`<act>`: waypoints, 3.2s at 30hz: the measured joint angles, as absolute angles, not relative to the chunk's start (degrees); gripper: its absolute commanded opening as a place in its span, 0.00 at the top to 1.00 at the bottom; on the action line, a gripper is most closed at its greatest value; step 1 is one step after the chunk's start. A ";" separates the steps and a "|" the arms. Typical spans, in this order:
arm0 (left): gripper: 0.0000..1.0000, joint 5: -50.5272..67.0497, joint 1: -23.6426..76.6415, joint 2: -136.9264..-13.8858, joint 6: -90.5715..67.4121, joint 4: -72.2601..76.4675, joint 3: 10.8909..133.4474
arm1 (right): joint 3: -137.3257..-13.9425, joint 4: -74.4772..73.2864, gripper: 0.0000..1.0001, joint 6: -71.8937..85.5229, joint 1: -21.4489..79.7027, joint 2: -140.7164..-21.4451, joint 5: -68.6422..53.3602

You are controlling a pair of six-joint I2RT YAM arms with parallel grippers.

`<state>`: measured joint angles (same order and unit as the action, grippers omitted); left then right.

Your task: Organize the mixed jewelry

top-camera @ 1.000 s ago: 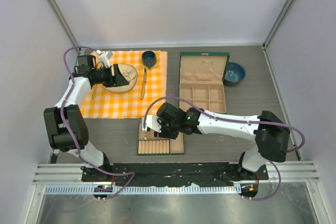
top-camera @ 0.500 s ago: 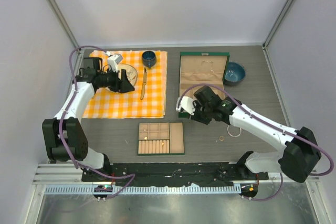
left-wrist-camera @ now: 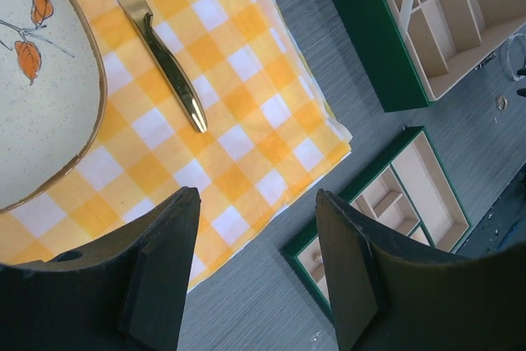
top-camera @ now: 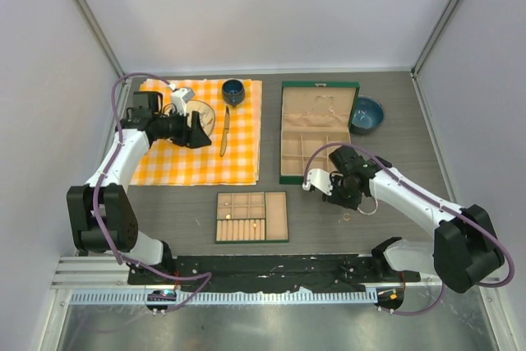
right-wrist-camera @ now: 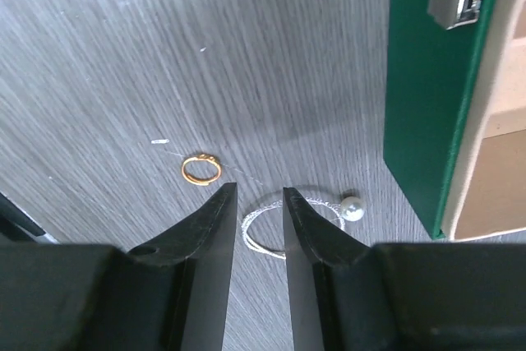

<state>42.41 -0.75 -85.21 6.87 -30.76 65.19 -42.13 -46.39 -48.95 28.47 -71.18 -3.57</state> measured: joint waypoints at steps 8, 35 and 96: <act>0.37 41.71 -0.75 -85.21 7.86 -31.00 64.77 | -40.18 -47.27 0.66 -51.88 28.38 -68.93 -5.52; 0.37 40.75 -0.75 -85.69 7.99 -31.16 64.77 | -35.27 -43.72 0.69 -53.06 28.38 -70.15 -7.66; 0.39 44.53 17.85 -79.46 -17.61 -13.39 62.98 | -80.68 -38.74 0.99 -19.22 28.38 -85.93 -15.75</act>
